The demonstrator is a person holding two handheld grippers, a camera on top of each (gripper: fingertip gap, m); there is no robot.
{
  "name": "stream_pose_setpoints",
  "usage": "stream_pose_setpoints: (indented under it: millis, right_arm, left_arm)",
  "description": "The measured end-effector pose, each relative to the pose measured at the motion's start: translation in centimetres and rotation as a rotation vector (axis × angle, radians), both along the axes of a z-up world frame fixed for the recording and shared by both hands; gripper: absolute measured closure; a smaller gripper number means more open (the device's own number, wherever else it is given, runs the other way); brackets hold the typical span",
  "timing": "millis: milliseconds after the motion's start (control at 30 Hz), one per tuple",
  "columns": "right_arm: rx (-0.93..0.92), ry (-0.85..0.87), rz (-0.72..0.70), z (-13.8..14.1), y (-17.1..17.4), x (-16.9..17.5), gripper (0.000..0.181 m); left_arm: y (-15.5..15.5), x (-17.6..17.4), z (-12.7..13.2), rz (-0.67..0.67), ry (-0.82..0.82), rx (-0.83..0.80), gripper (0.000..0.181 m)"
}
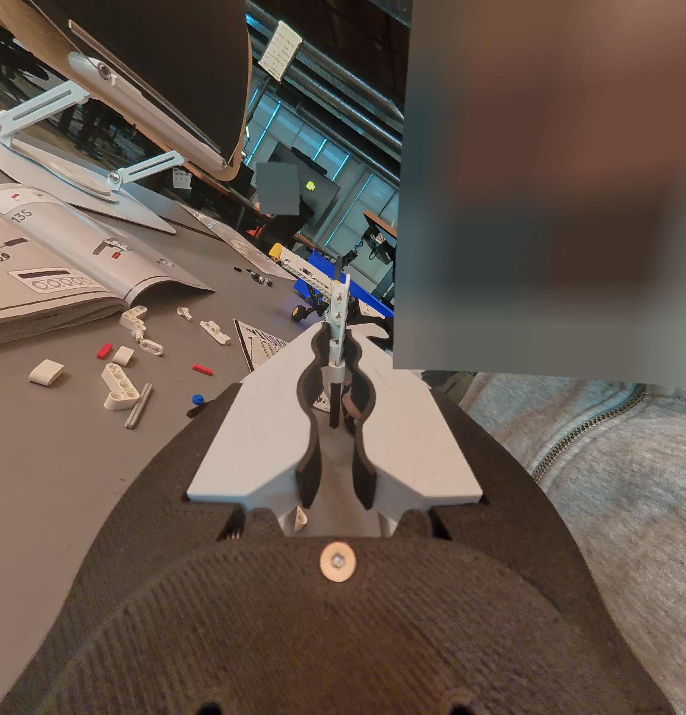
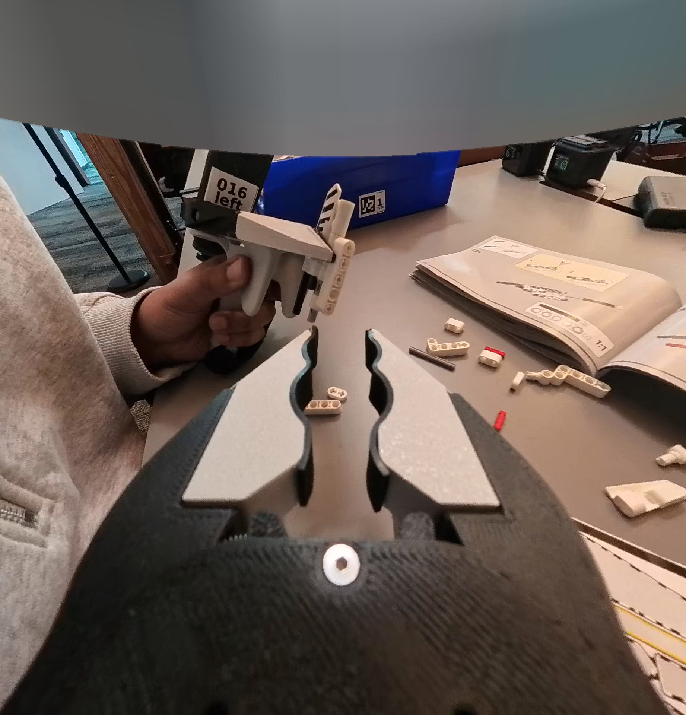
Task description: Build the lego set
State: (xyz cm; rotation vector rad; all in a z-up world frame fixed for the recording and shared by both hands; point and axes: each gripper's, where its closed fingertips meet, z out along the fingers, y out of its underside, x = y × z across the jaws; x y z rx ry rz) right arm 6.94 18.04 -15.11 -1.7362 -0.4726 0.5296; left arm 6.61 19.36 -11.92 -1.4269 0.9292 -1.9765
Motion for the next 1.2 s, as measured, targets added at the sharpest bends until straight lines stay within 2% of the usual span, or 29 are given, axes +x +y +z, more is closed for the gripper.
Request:
stream_pose_setpoints:
  millis: [33,1200]
  right_arm:
    - [0.000,0.000,0.000,0.01,-0.01,0.00,0.158]
    - [0.013,-0.014,0.004,0.15,-0.23,-0.15,0.158]
  left_arm:
    - [0.05,0.05,-0.02,-0.001,0.000,-0.001,0.176]
    - [-0.12,0.33,-0.37,-0.013,0.021,-0.010,0.176]
